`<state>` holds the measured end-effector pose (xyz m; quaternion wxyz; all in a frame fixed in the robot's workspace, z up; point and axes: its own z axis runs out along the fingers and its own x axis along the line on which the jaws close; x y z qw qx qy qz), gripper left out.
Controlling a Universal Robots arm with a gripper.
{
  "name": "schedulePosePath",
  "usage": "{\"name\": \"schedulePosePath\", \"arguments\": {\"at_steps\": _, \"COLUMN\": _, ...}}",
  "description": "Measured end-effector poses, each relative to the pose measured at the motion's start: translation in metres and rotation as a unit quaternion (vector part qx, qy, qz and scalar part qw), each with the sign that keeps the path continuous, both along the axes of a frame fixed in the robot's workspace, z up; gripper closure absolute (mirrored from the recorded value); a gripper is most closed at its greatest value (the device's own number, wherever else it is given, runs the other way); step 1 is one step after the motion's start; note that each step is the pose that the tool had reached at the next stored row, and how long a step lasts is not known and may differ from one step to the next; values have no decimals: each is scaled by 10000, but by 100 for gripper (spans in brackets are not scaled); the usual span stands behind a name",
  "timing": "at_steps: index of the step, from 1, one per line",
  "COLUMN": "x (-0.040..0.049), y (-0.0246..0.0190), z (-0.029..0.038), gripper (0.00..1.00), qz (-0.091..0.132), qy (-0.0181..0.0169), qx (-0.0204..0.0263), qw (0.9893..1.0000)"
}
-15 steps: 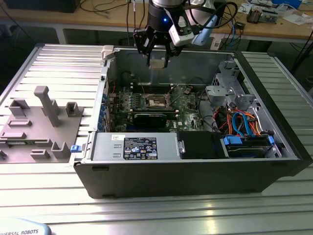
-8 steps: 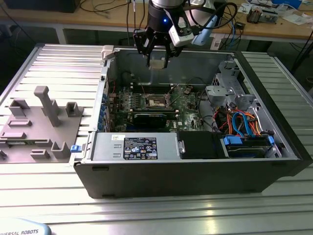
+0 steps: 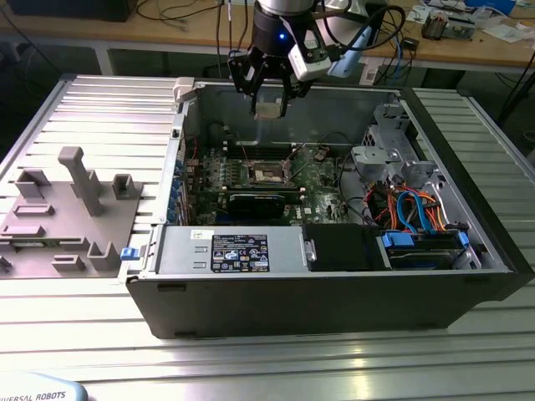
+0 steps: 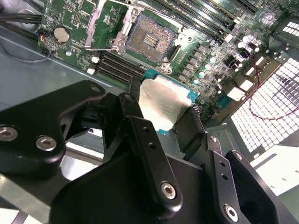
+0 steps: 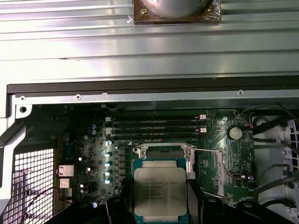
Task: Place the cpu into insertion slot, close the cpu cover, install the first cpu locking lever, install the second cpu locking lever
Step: 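Place the cpu into insertion slot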
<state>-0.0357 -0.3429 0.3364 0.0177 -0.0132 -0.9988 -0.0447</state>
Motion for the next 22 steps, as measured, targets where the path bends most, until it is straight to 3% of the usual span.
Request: {"name": "schedulePosePath", "arguments": {"at_steps": 22, "x": 0, "y": 0, "z": -57, "gripper": 46, "qz": -1, "qy": -1, "qx": 1, "qw": 10000}}
